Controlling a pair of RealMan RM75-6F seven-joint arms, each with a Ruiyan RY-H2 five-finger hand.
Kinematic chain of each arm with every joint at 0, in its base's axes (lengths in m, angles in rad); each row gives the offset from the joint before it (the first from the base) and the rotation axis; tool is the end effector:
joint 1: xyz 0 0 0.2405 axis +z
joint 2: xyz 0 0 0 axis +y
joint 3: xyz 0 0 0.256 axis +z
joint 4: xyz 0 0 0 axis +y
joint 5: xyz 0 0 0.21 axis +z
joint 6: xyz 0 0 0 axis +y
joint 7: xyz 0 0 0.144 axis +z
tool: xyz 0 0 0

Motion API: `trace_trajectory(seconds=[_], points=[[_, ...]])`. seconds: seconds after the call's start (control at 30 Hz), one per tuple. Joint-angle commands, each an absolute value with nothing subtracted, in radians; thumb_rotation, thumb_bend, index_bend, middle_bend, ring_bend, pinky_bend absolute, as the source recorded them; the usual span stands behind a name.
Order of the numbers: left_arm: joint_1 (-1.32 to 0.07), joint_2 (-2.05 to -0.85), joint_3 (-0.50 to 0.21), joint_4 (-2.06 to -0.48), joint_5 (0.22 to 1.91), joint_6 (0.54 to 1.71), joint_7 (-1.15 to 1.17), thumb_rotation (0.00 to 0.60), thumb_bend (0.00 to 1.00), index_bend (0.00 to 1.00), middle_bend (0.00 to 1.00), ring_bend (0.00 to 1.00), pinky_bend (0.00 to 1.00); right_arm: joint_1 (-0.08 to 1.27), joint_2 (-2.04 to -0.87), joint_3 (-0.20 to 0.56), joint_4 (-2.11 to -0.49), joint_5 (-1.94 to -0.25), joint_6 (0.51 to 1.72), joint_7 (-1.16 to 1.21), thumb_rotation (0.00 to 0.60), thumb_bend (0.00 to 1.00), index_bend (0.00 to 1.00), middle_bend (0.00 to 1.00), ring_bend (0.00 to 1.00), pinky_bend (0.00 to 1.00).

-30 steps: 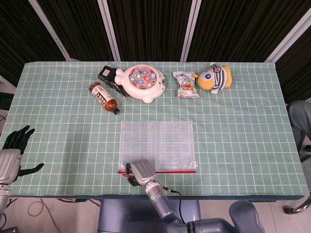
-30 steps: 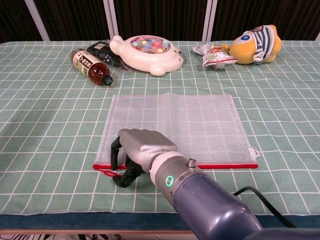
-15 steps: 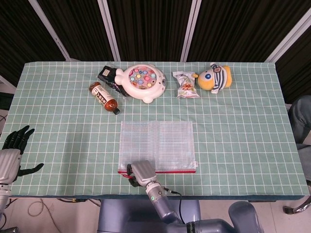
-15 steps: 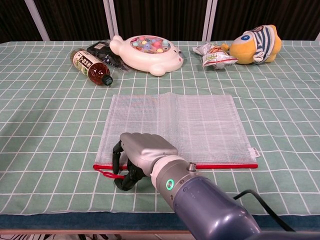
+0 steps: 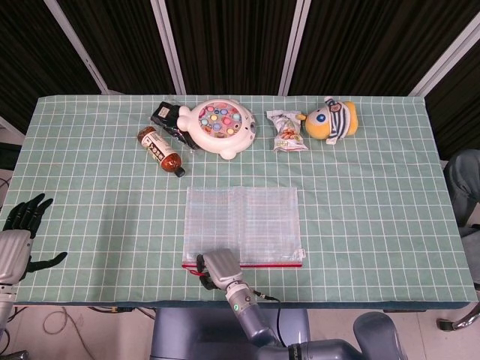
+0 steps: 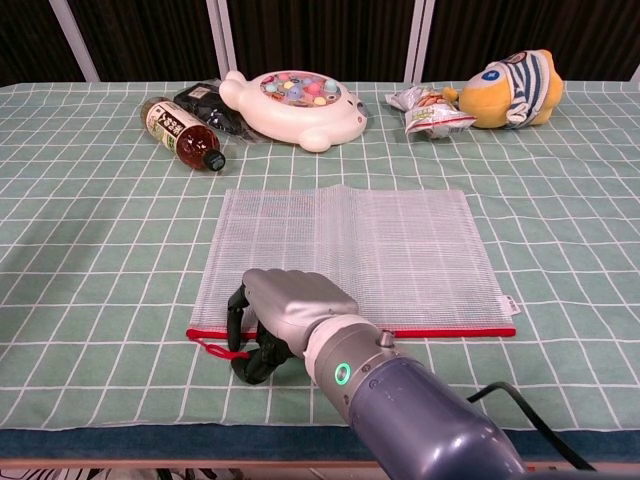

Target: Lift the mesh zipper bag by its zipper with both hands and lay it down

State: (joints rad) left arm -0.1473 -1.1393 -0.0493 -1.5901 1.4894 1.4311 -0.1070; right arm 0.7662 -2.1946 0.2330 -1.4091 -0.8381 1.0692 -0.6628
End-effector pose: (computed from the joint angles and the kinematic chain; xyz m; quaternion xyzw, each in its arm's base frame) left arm -0.3062 0.2004 0.1480 -0.5915 -0.4190 -0.4191 0.5467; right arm -0.0213 -0.2312 -0.1733 0.7189 -0.5138 0.3597 0.2998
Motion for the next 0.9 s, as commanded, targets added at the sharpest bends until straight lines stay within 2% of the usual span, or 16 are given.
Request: trace_trajectory(seconds=[0.03, 0.9], points=[[-0.147, -1.139, -0.049, -1.59, 1.49, 1.431, -0.108, 0.6, 0.05, 0.0, 0.0, 0.0, 0.0, 0.765, -2.193, 0.231, -1.41, -0.84, 1.069, -0.664, 0.6, 0.5, 0.52, 1.0, 1.0, 1.0], [-0.144, -1.139, -0.049, -1.592, 1.492, 1.438, -0.11, 0.6, 0.05, 0.0, 0.0, 0.0, 0.0, 0.747, -2.15, 0.232, -1.485, -0.872, 1.081, -0.665, 0.6, 0.57, 0.57, 1.0, 1.0, 1.0]])
